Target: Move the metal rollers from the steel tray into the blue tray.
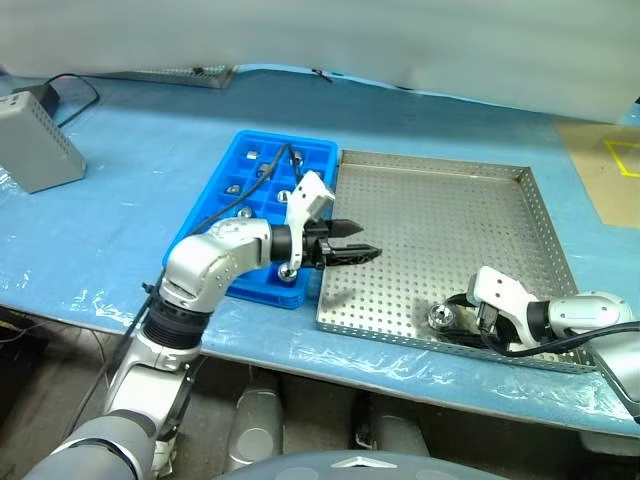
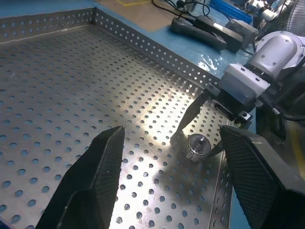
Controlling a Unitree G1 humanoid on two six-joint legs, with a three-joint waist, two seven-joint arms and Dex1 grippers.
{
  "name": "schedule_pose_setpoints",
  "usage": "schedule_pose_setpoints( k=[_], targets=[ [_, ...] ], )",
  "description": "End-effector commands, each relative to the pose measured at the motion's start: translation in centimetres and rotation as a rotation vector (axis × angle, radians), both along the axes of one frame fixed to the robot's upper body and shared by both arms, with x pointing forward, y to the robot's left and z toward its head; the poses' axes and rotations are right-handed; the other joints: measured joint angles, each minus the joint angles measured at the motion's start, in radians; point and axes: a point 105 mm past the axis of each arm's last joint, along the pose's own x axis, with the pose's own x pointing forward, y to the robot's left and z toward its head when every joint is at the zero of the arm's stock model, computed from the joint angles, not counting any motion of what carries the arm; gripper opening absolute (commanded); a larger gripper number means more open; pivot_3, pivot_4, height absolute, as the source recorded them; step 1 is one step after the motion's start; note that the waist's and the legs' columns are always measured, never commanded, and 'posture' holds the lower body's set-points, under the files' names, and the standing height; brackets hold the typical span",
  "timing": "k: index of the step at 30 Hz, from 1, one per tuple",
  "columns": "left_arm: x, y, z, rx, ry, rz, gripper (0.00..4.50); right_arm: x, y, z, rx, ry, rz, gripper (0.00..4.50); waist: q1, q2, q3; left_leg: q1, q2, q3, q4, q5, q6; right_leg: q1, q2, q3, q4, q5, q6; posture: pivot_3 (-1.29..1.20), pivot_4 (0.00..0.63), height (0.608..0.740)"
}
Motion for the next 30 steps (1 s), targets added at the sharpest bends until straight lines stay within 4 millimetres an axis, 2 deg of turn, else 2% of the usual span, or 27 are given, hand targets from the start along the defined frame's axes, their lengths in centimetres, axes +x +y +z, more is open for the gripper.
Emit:
schedule_pose_setpoints(
  k=[1,2,5,12,14,17,21,24,30],
  targets=[
    [-0.2,-0.6,0.8,-0.018,-0.064,-0.006,3.36,0.0,0.7,-0.2,0.028,0.001,0.006,2.68,0.0,0.0,0.0,0.0,0.0,0.0,0.0,0.0,0.0,0.0,0.0,0.0,0.0,0.0,0.0,0.07,0.15,0.74],
    [-0.2,-0.8,0.9,-0.02,-0.066,-0.006,3.36,0.1,0.8,-0.1,0.031,-0.009,0.004,2.47,-0.001,0.0,0.0,0.0,0.0,0.0,0.0,0.0,0.0,0.0,0.0,0.0,0.0,0.0,0.0,0.07,0.15,0.74],
    [-0.1,-0.7,1.1,-0.023,-0.067,-0.005,3.36,0.2,1.2,0.1,0.037,-0.017,0.005,1.41,-0.003,0.0,0.0,0.002,0.0,0.0,0.0,0.0,0.0,0.001,0.0,0.0,0.001,0.0,0.001,0.07,0.15,0.74],
    [0.6,0.2,1.6,-0.022,-0.067,0.009,3.36,0.6,2.8,1.3,0.08,-0.035,0.043,1.41,-0.004,0.0,0.0,0.002,0.0,0.0,0.0,0.0,0.0,0.002,0.0,0.0,0.001,0.0,0.001,0.08,0.15,0.74],
    [0.7,0.2,1.7,-0.023,-0.067,0.01,3.36,0.7,2.8,1.3,0.072,-0.029,0.045,1.41,-0.004,0.0,0.0,0.002,0.0,0.0,0.0,0.0,0.0,0.002,0.0,0.0,0.0,0.0,0.001,0.08,0.15,0.74],
    [0.8,0.3,1.7,-0.024,-0.069,0.013,3.36,1.0,1.6,0.9,0.05,-0.033,0.007,1.41,-0.003,0.0,0.0,0.002,0.0,0.0,0.0,0.0,0.0,0.002,0.0,0.0,0.0,0.0,0.0,0.08,0.15,0.74],
    [0.9,0.3,1.7,-0.025,-0.07,0.018,3.36,1.3,0.5,1.0,0.037,-0.052,-0.023,2.22,-0.003,0.0,0.0,0.002,0.0,0.0,0.0,0.0,0.0,0.001,0.0,0.0,0.0,0.0,0.0,0.09,0.15,0.74],
    [1.2,0.4,1.8,-0.029,-0.074,0.025,3.36,1.2,0.6,1.0,0.064,-0.022,-0.045,3.29,-0.003,0.0,0.0,0.002,0.0,0.0,0.0,0.0,0.0,0.001,0.0,0.0,0.001,0.0,0.0,0.08,0.15,0.74],
    [1.9,0.7,2.2,-0.066,-0.081,0.037,3.36,1.3,2.9,2.2,0.182,-0.018,-0.027,3.29,-0.004,0.0,0.0,0.002,0.0,0.0,0.0,0.0,0.0,0.001,0.0,0.0,0.0,0.0,0.0,0.07,0.15,0.74]
  ],
)
